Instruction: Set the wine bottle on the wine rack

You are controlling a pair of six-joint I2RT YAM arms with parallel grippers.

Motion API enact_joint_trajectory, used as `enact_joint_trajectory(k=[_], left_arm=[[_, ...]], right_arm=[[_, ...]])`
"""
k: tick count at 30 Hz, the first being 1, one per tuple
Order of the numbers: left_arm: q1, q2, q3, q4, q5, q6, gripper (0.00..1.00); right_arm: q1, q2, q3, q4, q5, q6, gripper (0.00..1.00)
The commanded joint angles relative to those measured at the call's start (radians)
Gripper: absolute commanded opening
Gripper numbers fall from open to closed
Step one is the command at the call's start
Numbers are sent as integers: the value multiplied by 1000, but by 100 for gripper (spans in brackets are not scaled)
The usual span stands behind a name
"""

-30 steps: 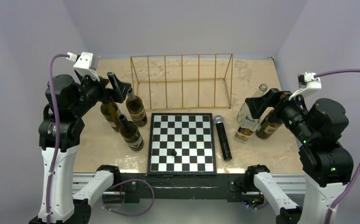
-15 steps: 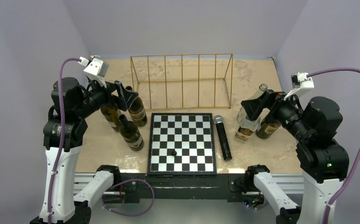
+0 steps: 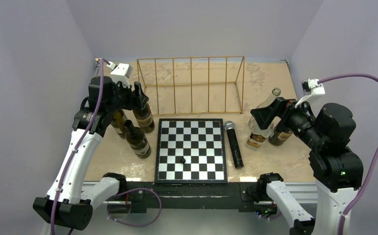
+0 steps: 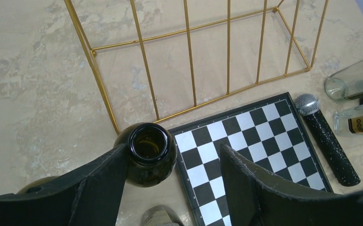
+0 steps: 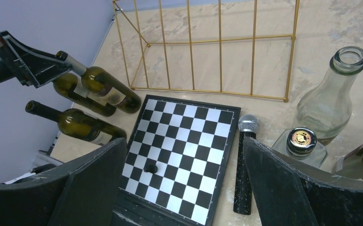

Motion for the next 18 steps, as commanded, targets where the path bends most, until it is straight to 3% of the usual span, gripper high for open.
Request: enact_joint_trajectory(k=[1, 5, 9, 11, 15, 18], left_arm=[[-36, -6, -31, 139, -122, 2, 71], [-38, -9, -56, 165, -159, -1, 60], [-41, -18, -91, 179, -160, 2, 59], [-42, -14, -100, 179, -168, 4, 61], [-44, -5, -104, 176, -221, -8, 75], [-45, 16, -66, 152, -242, -9, 73]], right_arm=[[3, -11, 3, 25, -4, -22, 98], [3, -13, 1, 25, 1, -27, 98], [3, -22, -10, 28, 7, -33, 99], [3, -25, -15, 29, 5, -32, 99], [3, -32, -25, 33, 3, -35, 98], [3, -37, -31, 33, 3, -36, 97]])
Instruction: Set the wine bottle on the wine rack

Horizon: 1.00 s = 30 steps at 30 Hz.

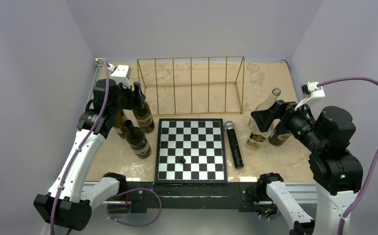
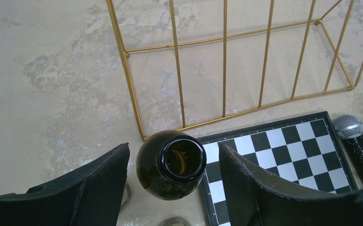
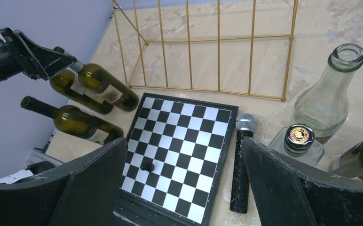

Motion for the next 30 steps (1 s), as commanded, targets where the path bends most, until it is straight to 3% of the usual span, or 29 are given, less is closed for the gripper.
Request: enact_joint_trajectory(k=[1, 10, 14, 30], left_arm=[[-4, 21, 45, 21, -50, -9, 70], [-6, 2, 11, 44, 14, 0, 35], [-6, -2, 38, 43, -6, 27, 0], [-10, 88, 378, 55, -5, 14, 0]], right_arm=[[3, -12, -12, 35, 3, -17, 97], [4, -23, 3, 23, 52, -50, 98], [3, -24, 5, 25, 49, -48, 98], [3, -53, 30, -2, 81, -54, 99]])
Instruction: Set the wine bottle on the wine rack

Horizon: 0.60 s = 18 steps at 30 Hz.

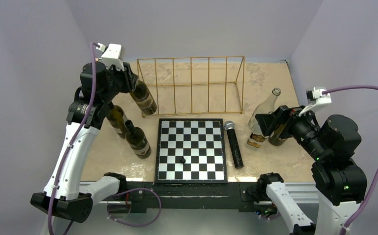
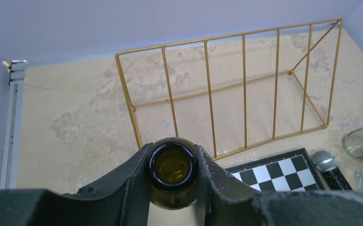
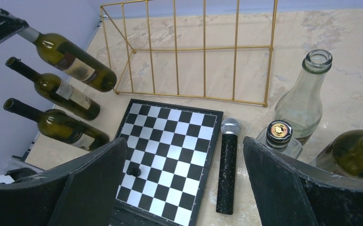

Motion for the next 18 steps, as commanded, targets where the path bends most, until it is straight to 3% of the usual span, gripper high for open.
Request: enact_joint_trajectory(k=[1, 18], left_arm=[[-4, 23, 108, 103, -2, -12, 0], [-4, 243, 259, 14, -34, -25, 0]], right_arm=[[3, -8, 27, 10, 21, -8, 99], [3, 15, 83, -25, -112, -7, 99]])
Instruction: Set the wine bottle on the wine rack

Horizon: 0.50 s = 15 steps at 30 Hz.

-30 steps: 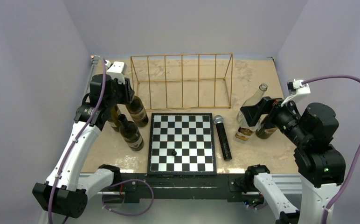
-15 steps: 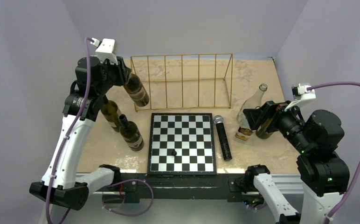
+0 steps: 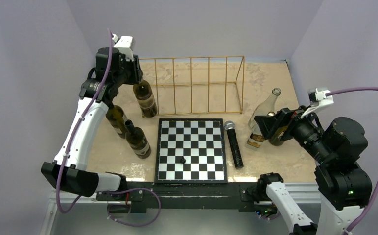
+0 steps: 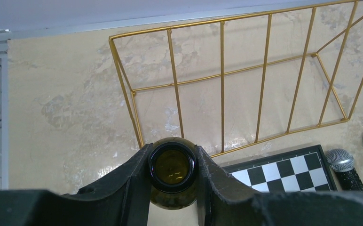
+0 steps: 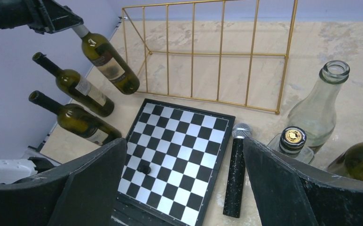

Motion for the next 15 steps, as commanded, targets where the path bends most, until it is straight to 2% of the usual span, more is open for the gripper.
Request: enact_joint_trajectory(k=[1, 15], left_arm=[[-4, 19, 98, 94, -18, -13, 0], [-2, 110, 89, 109, -25, -17, 0]], right_arm=[[3, 9, 34, -15, -53, -7, 99], [3, -20, 34, -32, -58, -3, 99]])
